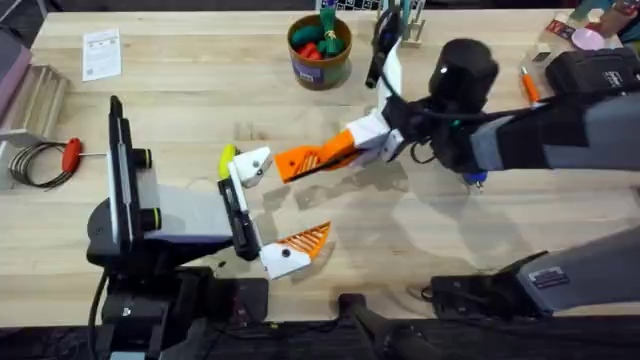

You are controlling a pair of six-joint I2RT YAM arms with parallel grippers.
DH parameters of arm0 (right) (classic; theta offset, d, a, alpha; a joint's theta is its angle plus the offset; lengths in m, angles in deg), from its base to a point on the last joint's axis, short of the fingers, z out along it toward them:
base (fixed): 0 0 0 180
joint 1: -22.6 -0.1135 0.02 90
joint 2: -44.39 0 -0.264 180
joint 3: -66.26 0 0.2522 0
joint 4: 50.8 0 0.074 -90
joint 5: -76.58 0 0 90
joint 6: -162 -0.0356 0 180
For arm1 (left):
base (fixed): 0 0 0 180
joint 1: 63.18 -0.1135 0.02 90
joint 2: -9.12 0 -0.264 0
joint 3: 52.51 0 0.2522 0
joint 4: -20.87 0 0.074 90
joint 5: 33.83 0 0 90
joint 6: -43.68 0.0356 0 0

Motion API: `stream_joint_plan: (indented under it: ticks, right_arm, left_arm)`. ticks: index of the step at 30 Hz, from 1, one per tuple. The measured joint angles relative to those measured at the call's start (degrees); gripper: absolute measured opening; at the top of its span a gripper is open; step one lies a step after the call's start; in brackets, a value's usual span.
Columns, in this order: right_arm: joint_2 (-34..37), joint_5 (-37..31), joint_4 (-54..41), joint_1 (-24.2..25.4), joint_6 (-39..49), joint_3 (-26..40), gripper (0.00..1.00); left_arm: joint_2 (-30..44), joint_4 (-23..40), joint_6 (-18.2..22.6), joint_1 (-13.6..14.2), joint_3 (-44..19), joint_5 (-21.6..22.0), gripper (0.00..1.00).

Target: Pick up the gripper from the table and insert it into the empty holder that is missing its gripper. Then pick up a screw, insert it into the mounting hole, and use the screwdriver to tighten it. Finally, clean up the table by picking up the vegetable and placing it into the bucket.

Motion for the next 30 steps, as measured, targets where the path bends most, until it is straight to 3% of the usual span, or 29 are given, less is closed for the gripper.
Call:
stream_joint_plan:
  ticks: [9, 30]
  right_arm:
    - [2.60, 0.01, -0.07, -3.67, 0.70, 0.58, 0.009]
    - [2.58, -0.83, -0.13, -4.82, 0.85, 1.97, 0.009]
  left_arm:
    - [0.00, 0.00, 0.00, 0.00, 0.00, 0.01, 0.985]
    - [0.00, 0.00, 0.00, 0.00, 0.00, 0.02, 0.986]
